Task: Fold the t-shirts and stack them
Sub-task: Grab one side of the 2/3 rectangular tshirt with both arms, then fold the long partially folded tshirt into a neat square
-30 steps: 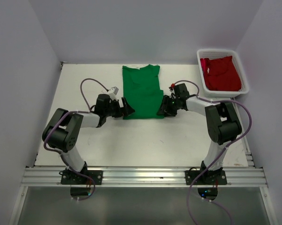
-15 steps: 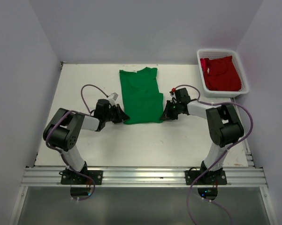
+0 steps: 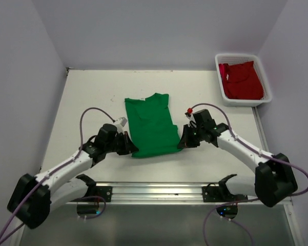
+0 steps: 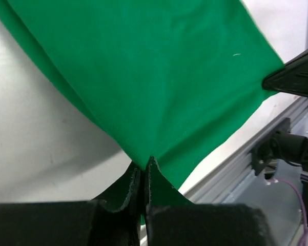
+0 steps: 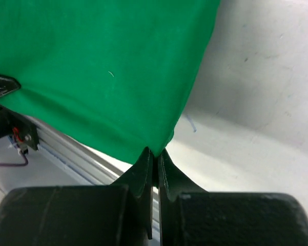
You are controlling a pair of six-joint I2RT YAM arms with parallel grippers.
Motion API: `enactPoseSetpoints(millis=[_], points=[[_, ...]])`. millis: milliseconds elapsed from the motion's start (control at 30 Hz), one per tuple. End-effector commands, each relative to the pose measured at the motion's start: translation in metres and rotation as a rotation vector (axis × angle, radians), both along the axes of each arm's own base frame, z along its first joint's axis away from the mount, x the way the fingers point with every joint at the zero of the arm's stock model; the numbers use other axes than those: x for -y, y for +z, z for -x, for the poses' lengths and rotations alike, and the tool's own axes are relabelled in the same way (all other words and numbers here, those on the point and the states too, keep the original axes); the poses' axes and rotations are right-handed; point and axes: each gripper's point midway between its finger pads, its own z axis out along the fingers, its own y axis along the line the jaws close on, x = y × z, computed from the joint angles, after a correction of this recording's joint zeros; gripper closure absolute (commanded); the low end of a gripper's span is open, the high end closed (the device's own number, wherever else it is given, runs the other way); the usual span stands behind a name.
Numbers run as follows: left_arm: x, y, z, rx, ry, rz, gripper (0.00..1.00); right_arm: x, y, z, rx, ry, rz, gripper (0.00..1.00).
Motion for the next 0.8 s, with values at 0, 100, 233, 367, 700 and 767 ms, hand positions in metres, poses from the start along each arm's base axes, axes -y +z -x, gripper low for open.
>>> enactPoseSetpoints(millis=[0,100,233,367,700,767], points=[[-0.025,0.020,0.024,-0.058,0.122,-0.045,1.00,0.012,0.025,0.018,0.031,-0.003,0.046,1.00],[-0.038,0.053,0.014,0.035,0.196,-0.059,1.00,0.013,0.052,0.007,0.105,-0.026,0.050,1.00],[-0.047,0.068,-0.012,0.126,0.247,-0.127,1.00,0.006,0.074,-0.028,0.178,-0.012,0.087,1.00],[-0.043,0.072,-0.051,0.206,0.259,-0.210,1.00,-0.006,0.077,-0.071,0.231,0.000,0.136,1.00],[-0.063,0.071,-0.138,0.304,0.366,-0.248,1.00,-0.039,0.066,-0.157,0.287,0.020,0.184,1.00],[-0.073,0.074,-0.151,0.313,0.398,-0.249,1.00,-0.047,0.071,-0.170,0.309,0.023,0.167,1.00]])
